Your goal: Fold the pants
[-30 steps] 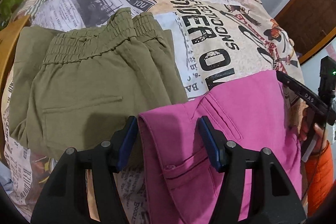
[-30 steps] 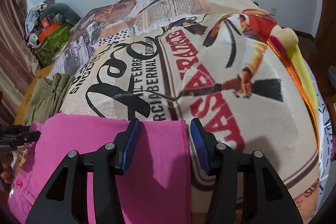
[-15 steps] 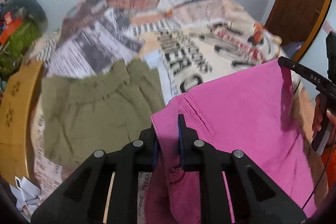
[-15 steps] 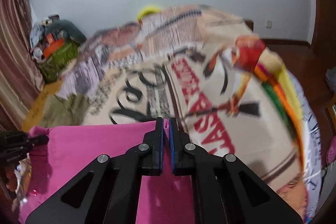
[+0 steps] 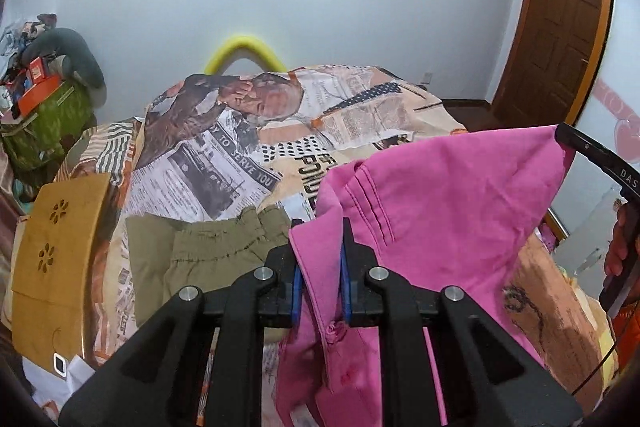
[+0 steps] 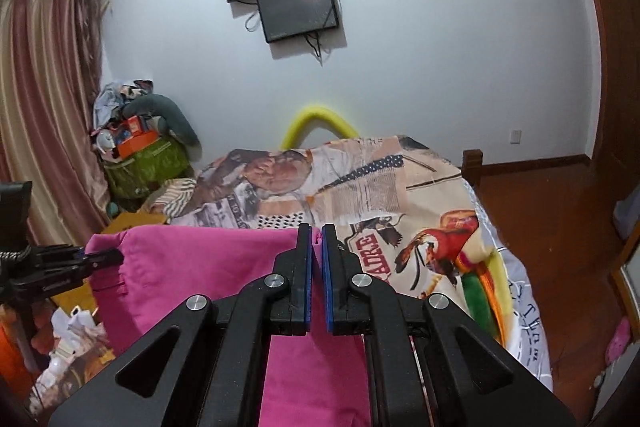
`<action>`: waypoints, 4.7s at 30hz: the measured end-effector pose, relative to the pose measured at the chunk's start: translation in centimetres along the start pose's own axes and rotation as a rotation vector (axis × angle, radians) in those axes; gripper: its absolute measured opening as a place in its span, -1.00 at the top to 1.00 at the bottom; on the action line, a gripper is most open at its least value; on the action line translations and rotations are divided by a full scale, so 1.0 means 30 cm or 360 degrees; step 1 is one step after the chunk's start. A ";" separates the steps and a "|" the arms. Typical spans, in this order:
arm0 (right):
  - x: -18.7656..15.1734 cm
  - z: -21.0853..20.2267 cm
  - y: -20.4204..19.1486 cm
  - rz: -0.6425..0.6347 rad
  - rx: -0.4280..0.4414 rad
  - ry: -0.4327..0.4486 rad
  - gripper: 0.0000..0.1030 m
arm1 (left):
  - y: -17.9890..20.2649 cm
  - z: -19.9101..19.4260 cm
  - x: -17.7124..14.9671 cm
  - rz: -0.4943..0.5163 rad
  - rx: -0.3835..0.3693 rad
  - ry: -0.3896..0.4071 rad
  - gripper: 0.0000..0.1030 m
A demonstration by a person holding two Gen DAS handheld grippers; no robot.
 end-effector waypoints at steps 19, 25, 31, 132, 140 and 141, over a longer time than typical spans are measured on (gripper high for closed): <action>-0.409 -0.310 -0.147 0.0141 0.0128 -0.0337 0.93 | 0.089 -0.238 -0.464 0.0210 -0.0127 -0.0268 0.71; -0.599 -0.357 -0.153 0.0224 0.0101 -0.0497 0.92 | 0.092 -0.260 -0.637 0.0212 -0.0183 -0.0389 0.70; -0.695 -0.396 -0.146 0.0309 0.0066 -0.0587 0.84 | 0.075 -0.267 -0.751 0.0207 -0.0165 -0.0467 0.67; -0.742 -0.147 -0.463 0.0159 0.0397 -0.0922 0.11 | 0.200 -0.348 -0.720 0.0106 -0.0200 -0.0462 -0.13; -0.783 -0.139 -0.440 0.0149 0.0407 -0.0985 0.09 | 0.175 -0.288 -0.803 0.0193 -0.0110 -0.0499 -0.35; -0.785 -0.143 -0.432 0.0148 0.0396 -0.0984 0.09 | 0.166 -0.291 -0.803 0.0195 -0.0097 -0.0494 -0.36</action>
Point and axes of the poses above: each gripper's, at about its wrist camera, not at the fingertips, and z roughly the way its jaws point, y to its right, x to its top, the point moved 3 cm from there along z, roughly the way its jaws point, and after that the axes turned 11 degrees about x, right-handed, at the moved point
